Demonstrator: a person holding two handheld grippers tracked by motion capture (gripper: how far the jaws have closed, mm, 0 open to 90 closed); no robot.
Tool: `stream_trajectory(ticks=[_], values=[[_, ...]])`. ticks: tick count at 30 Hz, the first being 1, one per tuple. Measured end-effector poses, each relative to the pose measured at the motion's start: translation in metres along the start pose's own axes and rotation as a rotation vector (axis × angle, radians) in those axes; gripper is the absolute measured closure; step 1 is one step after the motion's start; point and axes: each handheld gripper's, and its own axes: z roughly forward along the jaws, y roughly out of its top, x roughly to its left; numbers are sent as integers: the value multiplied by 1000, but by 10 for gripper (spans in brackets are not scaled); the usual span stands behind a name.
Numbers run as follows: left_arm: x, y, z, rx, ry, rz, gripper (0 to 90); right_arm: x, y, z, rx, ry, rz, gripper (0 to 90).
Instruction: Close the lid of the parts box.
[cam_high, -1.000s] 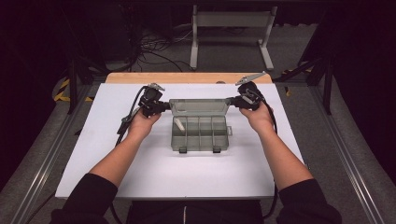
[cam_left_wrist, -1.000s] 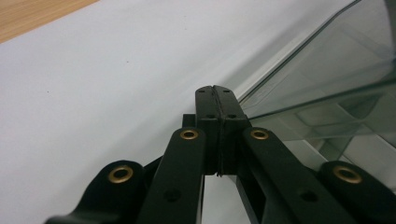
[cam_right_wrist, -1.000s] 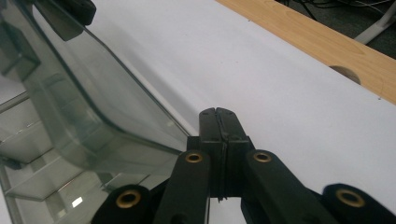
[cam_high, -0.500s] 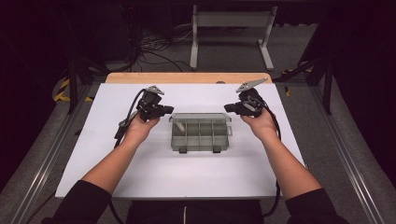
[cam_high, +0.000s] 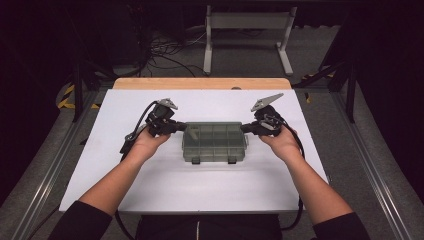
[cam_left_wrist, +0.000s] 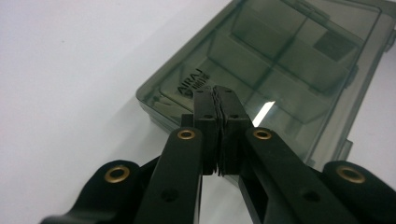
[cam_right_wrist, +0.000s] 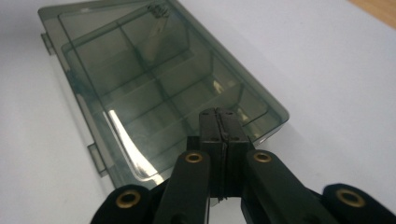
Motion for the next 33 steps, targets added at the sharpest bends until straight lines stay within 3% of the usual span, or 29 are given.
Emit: stream_trajectory(ticks=[7,11,25,33], values=[[-10,-5,4,49,-21,34,880,10,-5,4,49,16,-25,900],[-15,-9,8,73,-31,33,874,13,-7,7,73,32,-34,900],[-23,-19,13,106,-43,57,867,23,-14,17,125,52,-54,900],[-24,-19,14,111,-42,70,868,25,-16,17,124,53,-54,900]])
